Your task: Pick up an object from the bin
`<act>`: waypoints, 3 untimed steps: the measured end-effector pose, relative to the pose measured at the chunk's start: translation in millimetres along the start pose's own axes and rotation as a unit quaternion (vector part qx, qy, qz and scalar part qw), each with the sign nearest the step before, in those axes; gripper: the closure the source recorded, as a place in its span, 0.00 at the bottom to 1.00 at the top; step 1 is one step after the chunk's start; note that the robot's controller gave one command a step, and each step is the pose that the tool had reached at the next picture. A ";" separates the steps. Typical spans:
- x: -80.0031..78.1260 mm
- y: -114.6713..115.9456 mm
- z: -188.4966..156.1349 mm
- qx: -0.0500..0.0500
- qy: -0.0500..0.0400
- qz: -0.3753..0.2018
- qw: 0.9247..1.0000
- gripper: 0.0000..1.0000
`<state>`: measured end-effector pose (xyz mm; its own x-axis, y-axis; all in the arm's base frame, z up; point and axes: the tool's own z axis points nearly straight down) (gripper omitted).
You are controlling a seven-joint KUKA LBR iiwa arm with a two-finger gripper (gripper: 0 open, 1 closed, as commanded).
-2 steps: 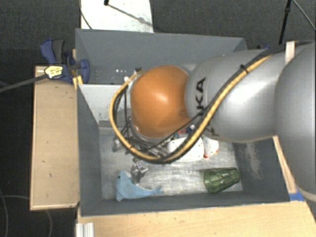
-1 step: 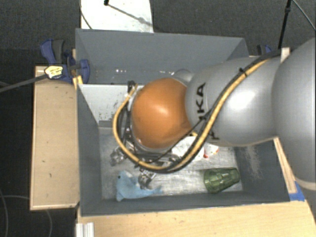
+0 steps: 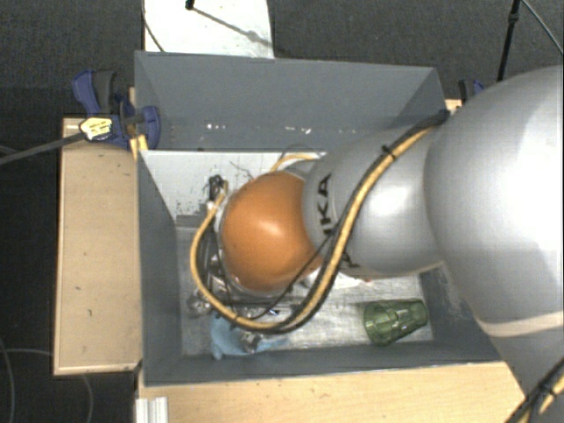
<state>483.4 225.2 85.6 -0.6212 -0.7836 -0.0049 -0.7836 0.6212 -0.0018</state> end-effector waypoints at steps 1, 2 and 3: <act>3.9 -2.1 11.6 0.000 0.001 -0.141 0.990 1.00; 3.9 -2.1 11.6 0.000 0.001 -0.140 0.990 1.00; 5.2 -1.3 6.5 -0.002 0.002 -0.140 0.990 1.00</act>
Offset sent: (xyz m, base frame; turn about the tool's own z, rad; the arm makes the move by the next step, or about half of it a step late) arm 0.0000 0.0000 0.0000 0.0000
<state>481.2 220.4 79.0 -0.3787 -0.9255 -0.0001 -0.9255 0.3787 0.0015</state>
